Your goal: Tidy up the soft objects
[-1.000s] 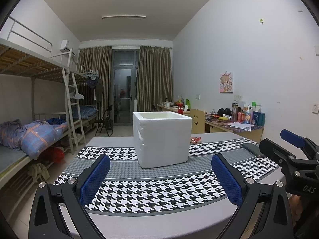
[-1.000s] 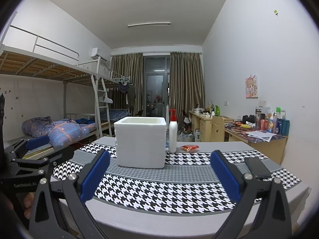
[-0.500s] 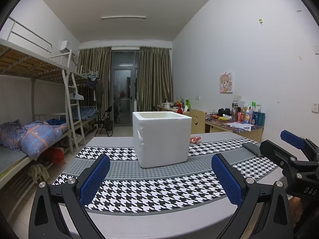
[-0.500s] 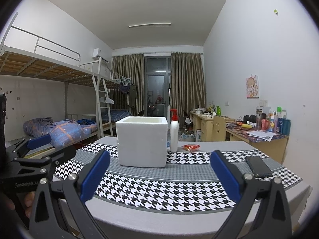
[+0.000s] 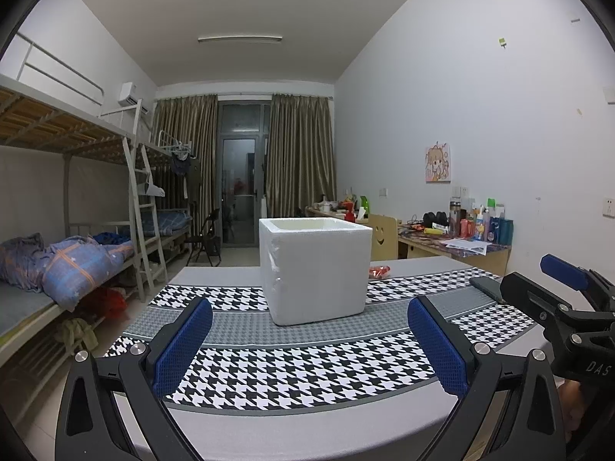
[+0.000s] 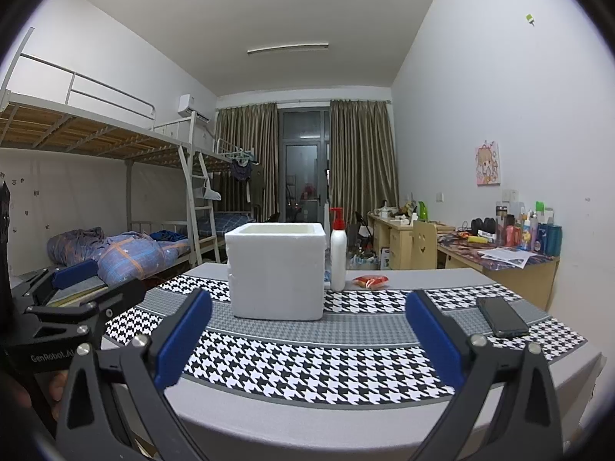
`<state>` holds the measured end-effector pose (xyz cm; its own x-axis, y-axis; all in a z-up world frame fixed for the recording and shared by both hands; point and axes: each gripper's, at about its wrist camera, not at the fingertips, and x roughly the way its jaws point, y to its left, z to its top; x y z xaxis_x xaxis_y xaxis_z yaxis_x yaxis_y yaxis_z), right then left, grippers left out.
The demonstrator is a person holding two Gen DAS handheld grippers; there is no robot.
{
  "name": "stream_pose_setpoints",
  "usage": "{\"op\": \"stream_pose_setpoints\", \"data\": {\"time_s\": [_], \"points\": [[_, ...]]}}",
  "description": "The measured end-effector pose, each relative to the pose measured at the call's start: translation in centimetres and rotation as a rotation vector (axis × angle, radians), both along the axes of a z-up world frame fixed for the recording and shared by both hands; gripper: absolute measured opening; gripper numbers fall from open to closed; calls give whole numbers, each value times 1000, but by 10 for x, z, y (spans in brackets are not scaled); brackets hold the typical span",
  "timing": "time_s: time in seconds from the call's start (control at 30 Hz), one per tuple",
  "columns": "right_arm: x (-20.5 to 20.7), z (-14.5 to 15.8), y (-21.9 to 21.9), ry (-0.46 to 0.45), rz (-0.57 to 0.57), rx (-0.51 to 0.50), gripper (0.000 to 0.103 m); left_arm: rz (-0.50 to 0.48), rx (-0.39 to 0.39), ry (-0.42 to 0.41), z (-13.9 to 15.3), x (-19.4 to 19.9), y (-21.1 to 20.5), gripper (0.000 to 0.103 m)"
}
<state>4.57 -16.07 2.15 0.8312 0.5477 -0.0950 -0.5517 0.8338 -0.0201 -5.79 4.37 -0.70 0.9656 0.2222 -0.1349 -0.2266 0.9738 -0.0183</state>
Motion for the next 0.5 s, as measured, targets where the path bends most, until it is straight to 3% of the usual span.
{"op": "stream_pose_setpoints", "data": {"time_s": [0.5], "points": [[2, -4, 4, 15, -2, -7, 102, -4, 0, 12, -1, -1, 3, 102]]}}
